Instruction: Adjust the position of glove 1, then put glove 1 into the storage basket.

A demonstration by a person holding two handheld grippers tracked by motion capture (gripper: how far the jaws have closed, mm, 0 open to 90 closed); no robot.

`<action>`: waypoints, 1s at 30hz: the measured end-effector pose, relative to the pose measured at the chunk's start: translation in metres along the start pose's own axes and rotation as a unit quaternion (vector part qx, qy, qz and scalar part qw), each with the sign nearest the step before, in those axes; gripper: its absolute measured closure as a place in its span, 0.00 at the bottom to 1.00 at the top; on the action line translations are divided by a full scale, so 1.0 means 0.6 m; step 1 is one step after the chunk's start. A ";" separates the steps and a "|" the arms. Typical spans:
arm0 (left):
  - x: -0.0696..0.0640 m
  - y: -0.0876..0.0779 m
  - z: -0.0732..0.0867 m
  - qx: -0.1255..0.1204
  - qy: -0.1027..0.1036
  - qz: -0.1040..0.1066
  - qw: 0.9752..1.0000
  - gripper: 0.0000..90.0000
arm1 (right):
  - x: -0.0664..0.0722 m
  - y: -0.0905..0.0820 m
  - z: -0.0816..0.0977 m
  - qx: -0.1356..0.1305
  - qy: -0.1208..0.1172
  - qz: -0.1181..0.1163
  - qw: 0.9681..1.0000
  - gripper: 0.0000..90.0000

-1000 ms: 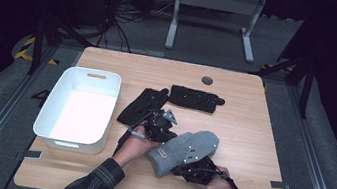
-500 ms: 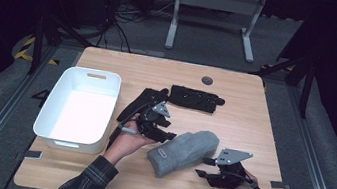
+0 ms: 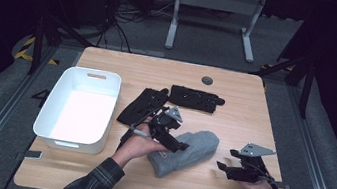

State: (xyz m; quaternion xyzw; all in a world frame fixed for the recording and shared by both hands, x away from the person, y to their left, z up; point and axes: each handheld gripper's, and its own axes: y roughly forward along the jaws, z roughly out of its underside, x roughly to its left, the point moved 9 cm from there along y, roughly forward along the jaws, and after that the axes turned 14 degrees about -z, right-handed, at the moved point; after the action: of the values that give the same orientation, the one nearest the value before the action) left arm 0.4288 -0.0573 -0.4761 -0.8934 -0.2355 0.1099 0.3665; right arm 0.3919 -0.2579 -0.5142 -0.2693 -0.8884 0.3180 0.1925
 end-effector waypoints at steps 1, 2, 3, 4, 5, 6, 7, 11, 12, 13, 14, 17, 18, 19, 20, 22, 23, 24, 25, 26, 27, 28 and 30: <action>-0.002 0.005 0.003 0.009 0.003 0.000 1.000 0.17 | -0.005 0.000 0.003 0.003 0.006 0.002 1.000 0.29; -0.003 0.009 0.004 0.013 0.005 0.001 1.000 0.17 | -0.010 0.000 0.004 0.004 0.009 0.007 1.000 0.28; -0.006 0.015 0.006 0.021 0.003 0.003 1.000 0.16 | -0.013 0.000 0.005 0.004 0.011 0.010 1.000 0.28; -0.008 0.020 0.008 0.026 0.003 0.006 1.000 0.16 | -0.016 0.001 0.006 0.003 0.015 0.010 1.000 0.27; -0.012 0.025 0.011 0.034 0.009 0.008 0.999 0.16 | -0.019 0.001 0.006 0.003 0.017 0.013 1.000 0.26; -0.014 0.030 0.014 0.041 0.018 0.007 0.999 0.16 | -0.020 0.002 0.007 0.005 0.018 0.013 1.000 0.26; -0.017 0.034 0.017 0.047 0.020 0.008 0.999 0.16 | -0.020 0.004 0.008 0.007 0.021 0.011 1.000 0.26; -0.022 0.050 0.028 0.066 0.029 0.012 0.997 0.14 | -0.024 0.007 0.006 0.009 0.021 0.019 1.000 0.26; -0.022 0.050 0.030 0.072 0.026 0.013 0.997 0.14 | -0.026 0.007 0.006 0.009 0.022 0.021 1.000 0.26; -0.021 0.053 0.031 0.073 0.027 0.013 0.997 0.14 | -0.027 0.007 0.007 0.010 0.023 0.020 0.999 0.25; -0.021 0.053 0.031 0.073 0.027 0.013 0.997 0.13 | -0.029 0.007 0.009 0.012 0.024 0.024 0.999 0.25; -0.023 0.061 0.039 0.077 0.030 0.025 0.996 0.13 | -0.033 0.008 0.013 0.013 0.030 0.025 0.999 0.25; -0.024 0.063 0.040 0.077 0.028 0.028 0.996 0.14 | -0.035 0.008 0.013 0.012 0.031 0.027 0.999 0.25; -0.023 0.064 0.041 0.078 0.025 0.028 0.996 0.14 | -0.035 0.008 0.013 0.012 0.031 0.028 0.999 0.25; -0.023 0.064 0.042 0.078 0.027 0.028 0.996 0.14 | -0.035 0.008 0.013 0.012 0.030 0.028 0.999 0.25; -0.026 0.065 0.044 0.083 0.030 0.031 0.996 0.16 | -0.036 0.009 0.014 0.012 0.026 0.032 0.999 0.21; -0.027 0.065 0.045 0.087 0.029 0.031 0.995 0.16 | -0.036 0.010 0.014 0.011 0.025 0.033 0.999 0.21; -0.029 0.066 0.045 0.088 0.030 0.035 0.995 0.17 | -0.036 0.010 0.014 0.011 0.021 0.036 0.999 0.20; -0.030 0.065 0.046 0.093 0.032 0.039 0.994 0.19 | -0.037 0.011 0.015 0.012 0.018 0.039 0.999 0.18; -0.030 0.065 0.046 0.093 0.032 0.039 0.994 0.20 | -0.037 0.012 0.015 0.009 0.018 0.040 0.999 0.18; -0.031 0.064 0.046 0.095 0.033 0.041 0.994 0.22 | -0.037 0.013 0.015 0.006 0.018 0.042 0.999 0.17; -0.032 0.064 0.046 0.095 0.036 0.043 0.994 0.24 | -0.037 0.013 0.015 0.006 0.018 0.042 0.999 0.17; -0.034 0.063 0.046 0.096 0.039 0.047 0.994 0.30 | -0.038 0.013 0.015 0.001 0.016 0.044 0.999 0.16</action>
State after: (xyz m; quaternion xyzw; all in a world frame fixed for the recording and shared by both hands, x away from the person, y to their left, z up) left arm 0.4139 -0.0741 -0.5219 -0.8676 -0.1674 0.1138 0.4541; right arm 0.4080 -0.2705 -0.5300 -0.3132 -0.8721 0.3231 0.1924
